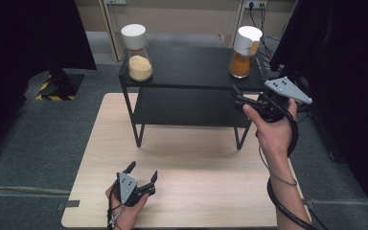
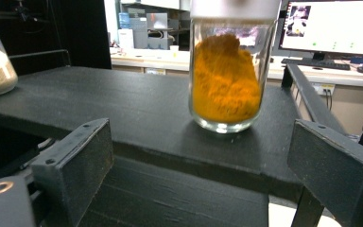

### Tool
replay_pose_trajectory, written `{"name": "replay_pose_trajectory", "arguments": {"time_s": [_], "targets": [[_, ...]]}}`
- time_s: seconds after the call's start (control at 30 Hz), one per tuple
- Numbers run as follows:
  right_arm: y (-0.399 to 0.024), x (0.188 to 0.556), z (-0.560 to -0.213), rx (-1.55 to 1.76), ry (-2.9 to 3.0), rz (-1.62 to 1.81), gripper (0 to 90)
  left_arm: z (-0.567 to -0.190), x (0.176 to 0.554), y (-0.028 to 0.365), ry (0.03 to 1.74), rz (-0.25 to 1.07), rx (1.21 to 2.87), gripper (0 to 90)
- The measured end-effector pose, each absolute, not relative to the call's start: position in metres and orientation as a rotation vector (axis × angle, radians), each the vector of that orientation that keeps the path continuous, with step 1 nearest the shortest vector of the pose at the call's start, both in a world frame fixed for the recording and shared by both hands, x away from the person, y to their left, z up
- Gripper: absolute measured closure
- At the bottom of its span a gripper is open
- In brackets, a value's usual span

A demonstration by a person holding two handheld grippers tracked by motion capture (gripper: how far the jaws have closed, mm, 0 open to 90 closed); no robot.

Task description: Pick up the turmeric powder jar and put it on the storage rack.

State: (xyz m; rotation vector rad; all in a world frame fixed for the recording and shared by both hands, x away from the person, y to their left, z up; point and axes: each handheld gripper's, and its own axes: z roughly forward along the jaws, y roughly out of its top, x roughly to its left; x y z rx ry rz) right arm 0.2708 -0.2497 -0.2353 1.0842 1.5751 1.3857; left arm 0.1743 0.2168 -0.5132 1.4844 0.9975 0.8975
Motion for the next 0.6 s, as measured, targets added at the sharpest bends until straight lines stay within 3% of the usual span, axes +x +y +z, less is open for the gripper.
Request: {"name": "replay_pose_trajectory", "arguments": {"time_s": [0.6], "targets": [[-0.256,0.257,-0.254,1.074,1.59,1.377,8.0,-0.513,0.174,0.216,0.996,0.901,1.487,13.4]]}}
